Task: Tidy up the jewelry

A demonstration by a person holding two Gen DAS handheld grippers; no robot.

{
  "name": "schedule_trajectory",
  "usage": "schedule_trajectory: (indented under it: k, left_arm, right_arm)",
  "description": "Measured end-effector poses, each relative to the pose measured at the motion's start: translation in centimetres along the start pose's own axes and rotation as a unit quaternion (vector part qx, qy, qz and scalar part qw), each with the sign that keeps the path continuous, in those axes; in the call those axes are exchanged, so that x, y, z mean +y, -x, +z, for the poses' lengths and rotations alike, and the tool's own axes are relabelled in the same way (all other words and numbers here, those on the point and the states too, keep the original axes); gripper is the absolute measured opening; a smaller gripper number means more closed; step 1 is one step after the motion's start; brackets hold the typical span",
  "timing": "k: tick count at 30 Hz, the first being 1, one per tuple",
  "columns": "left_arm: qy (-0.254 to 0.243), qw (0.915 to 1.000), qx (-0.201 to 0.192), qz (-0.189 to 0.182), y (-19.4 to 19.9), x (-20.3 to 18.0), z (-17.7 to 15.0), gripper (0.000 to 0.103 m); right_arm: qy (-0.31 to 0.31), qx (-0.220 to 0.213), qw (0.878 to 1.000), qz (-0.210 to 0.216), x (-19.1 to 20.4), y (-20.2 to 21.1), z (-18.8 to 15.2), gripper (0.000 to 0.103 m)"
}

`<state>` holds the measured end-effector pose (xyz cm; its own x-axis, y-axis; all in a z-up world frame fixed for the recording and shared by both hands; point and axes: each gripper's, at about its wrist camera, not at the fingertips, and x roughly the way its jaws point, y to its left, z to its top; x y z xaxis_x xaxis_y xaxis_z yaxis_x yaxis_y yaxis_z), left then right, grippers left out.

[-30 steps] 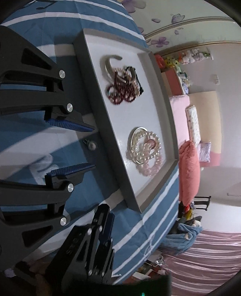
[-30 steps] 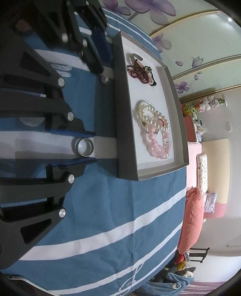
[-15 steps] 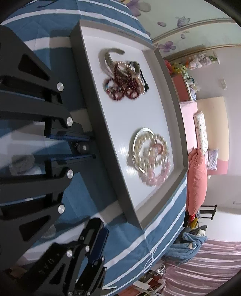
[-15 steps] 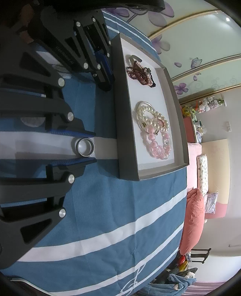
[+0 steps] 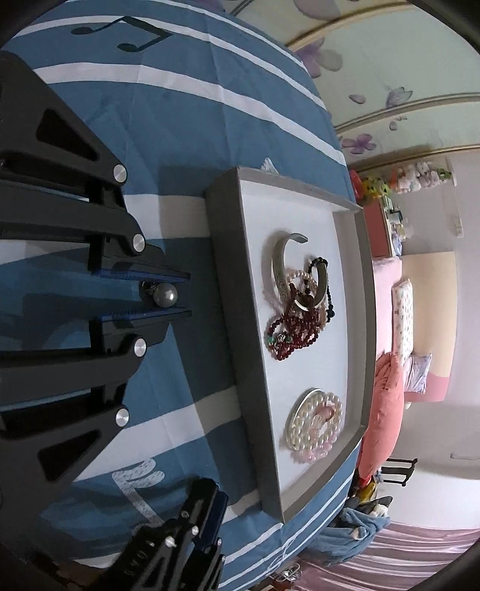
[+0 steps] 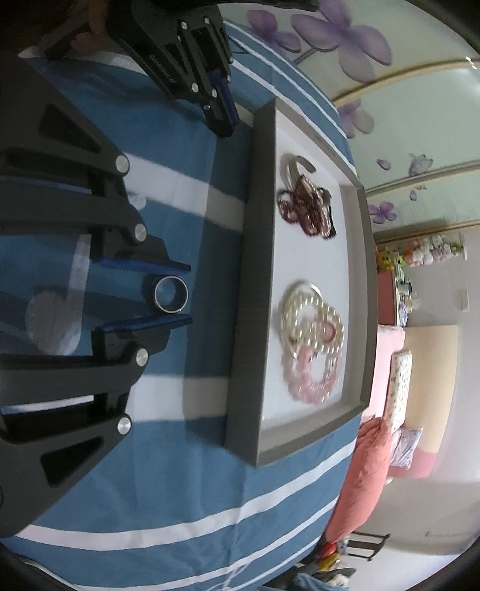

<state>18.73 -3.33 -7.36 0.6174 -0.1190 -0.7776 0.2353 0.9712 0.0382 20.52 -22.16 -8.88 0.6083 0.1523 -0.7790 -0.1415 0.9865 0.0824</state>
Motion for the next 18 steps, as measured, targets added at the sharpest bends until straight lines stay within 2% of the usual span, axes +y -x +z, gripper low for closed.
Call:
schedule_trajectory:
  k: [2,18]
  left_arm:
    - [0.000,1.0000,0.000,0.002,0.01,-0.03,0.07,0.014]
    - [0.002,1.0000,0.001,-0.001,-0.09,0.34,0.15,0.014]
  right_arm:
    - [0.012,-0.001,1.000,-0.011,0.56,0.02,-0.10,0.022]
    - [0.010,0.000,1.000,-0.012,0.59,0.08,-0.22,0.022]
